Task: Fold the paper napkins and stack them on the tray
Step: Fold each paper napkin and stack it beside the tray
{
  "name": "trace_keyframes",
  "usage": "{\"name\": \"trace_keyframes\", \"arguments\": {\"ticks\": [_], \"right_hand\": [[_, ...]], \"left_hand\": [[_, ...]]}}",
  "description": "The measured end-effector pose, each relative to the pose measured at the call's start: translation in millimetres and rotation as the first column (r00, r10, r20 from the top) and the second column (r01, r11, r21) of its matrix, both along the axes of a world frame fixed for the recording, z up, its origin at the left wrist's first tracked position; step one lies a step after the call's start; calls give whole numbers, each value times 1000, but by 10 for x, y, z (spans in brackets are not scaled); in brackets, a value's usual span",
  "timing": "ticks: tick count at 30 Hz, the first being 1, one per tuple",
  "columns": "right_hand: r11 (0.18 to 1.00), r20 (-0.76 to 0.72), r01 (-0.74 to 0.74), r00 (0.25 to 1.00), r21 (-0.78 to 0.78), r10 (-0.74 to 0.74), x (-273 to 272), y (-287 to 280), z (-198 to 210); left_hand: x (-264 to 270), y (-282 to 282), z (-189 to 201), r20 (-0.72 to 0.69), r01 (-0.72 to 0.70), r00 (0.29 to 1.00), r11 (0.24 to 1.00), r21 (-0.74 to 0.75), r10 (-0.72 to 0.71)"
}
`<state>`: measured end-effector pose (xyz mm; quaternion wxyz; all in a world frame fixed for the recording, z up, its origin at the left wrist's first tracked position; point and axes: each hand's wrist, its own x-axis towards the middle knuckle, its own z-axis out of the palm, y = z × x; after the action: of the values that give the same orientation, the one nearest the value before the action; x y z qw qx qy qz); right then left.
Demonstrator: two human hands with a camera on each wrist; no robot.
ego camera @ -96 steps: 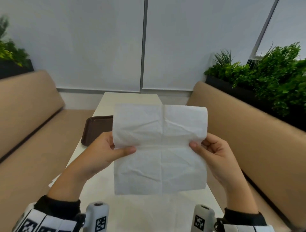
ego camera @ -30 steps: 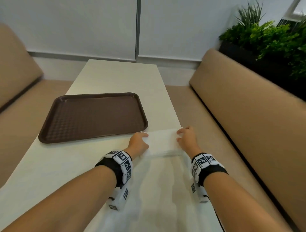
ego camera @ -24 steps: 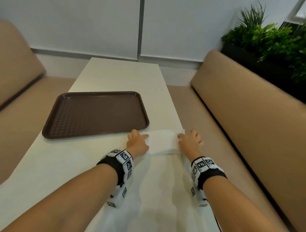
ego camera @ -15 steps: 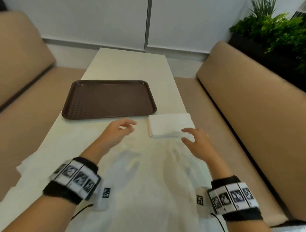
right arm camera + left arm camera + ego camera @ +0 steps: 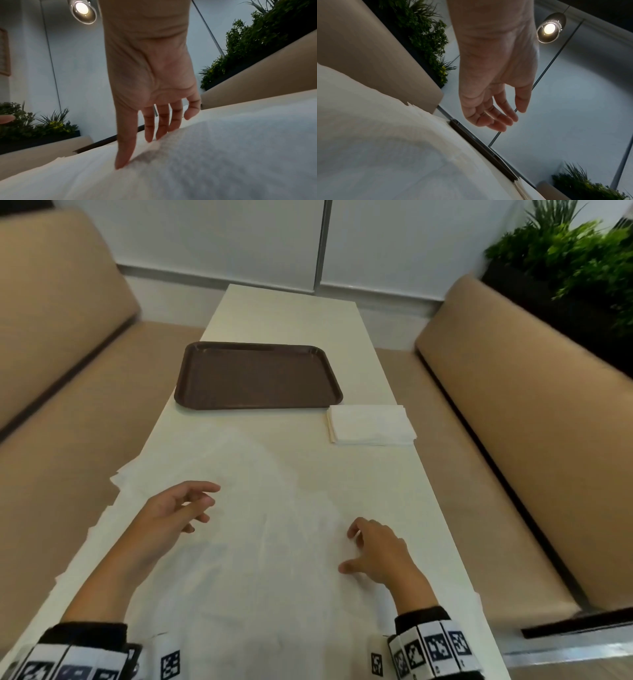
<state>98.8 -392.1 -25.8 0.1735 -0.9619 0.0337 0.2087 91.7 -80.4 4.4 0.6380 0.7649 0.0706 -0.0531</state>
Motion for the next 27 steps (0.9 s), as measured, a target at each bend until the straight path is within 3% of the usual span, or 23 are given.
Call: {"name": "trace_keyframes", "arguments": {"ticks": [5, 10, 17, 22, 27], "right_hand": [[998, 79, -7, 997, -69, 13, -91, 91, -28], [997, 31, -51, 998, -56, 53, -140, 166, -33], [980, -4, -129, 991, -154, 130, 19, 193, 74], [995, 82, -98, 992, -11, 98, 129, 102, 416], [972, 239, -172, 962, 162, 130, 8, 51, 949]], "left_hand": [[-167, 71, -5, 14, -22, 1000, 999, -42, 22], [-216, 64, 44, 33, -14, 999, 998, -61, 16], [-213, 74, 106, 60, -1, 998, 996, -85, 6], [-209, 84, 152, 92, -14, 996, 999, -31, 17], [-172, 21, 316, 121, 38, 992, 999, 22, -40]]}}
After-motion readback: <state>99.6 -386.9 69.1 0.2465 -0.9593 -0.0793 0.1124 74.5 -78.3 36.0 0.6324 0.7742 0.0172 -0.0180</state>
